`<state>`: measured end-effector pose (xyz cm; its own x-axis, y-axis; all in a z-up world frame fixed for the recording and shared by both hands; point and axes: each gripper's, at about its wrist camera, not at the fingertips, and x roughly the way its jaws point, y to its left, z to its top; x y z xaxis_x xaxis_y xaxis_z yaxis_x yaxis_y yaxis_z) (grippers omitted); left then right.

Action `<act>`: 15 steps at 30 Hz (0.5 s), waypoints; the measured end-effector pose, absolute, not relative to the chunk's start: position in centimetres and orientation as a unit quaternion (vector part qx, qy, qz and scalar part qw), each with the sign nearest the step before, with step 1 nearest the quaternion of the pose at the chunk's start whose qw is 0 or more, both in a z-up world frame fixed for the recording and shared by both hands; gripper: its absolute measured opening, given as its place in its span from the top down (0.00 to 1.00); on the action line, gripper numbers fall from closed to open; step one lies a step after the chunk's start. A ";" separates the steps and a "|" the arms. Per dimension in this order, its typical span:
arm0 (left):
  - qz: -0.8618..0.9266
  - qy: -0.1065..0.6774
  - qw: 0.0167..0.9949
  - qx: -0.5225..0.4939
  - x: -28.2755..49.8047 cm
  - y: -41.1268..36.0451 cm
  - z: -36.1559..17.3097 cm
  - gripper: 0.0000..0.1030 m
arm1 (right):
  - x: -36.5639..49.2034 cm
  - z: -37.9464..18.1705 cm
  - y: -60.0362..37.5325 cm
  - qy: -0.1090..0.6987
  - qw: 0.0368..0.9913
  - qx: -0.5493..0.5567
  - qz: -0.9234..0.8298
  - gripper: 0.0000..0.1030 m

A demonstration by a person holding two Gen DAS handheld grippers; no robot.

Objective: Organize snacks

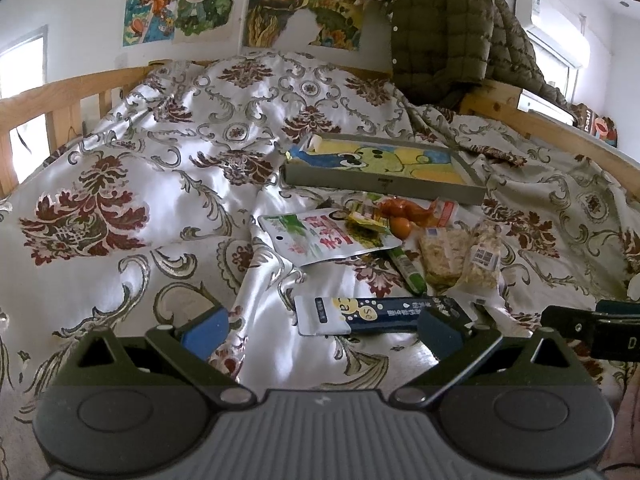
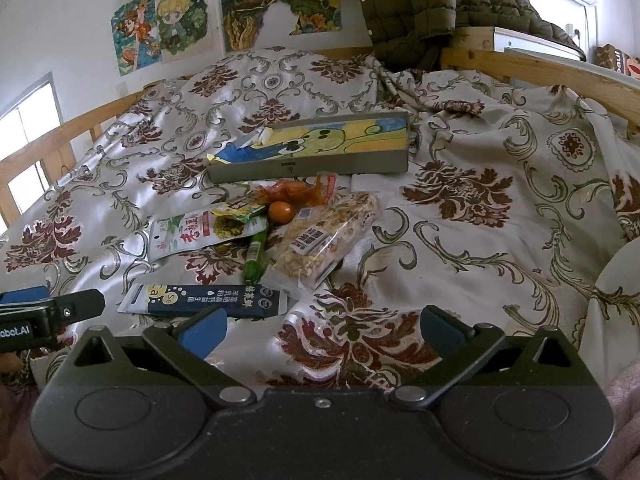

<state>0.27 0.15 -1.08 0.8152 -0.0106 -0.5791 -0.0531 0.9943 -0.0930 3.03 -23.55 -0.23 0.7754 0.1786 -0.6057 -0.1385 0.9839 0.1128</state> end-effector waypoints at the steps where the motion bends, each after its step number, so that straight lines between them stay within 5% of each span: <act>1: 0.013 0.306 0.950 -0.054 0.3 0.2 -1.1 0.00 | 3.1 -0.3 -23.6 0.326 0.941 0.031 0.084 0.01; 15: 0.047 0.318 0.944 -0.073 2.3 0.3 -0.7 0.00 | 5.2 -0.5 -23.4 0.375 0.921 0.035 0.099 0.01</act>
<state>2.31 0.31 -0.73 0.7932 0.0423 -0.6074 -0.1356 0.9848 -0.1085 5.22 -23.39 -0.50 0.6993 0.2081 -0.6839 -0.1561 0.9780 0.1381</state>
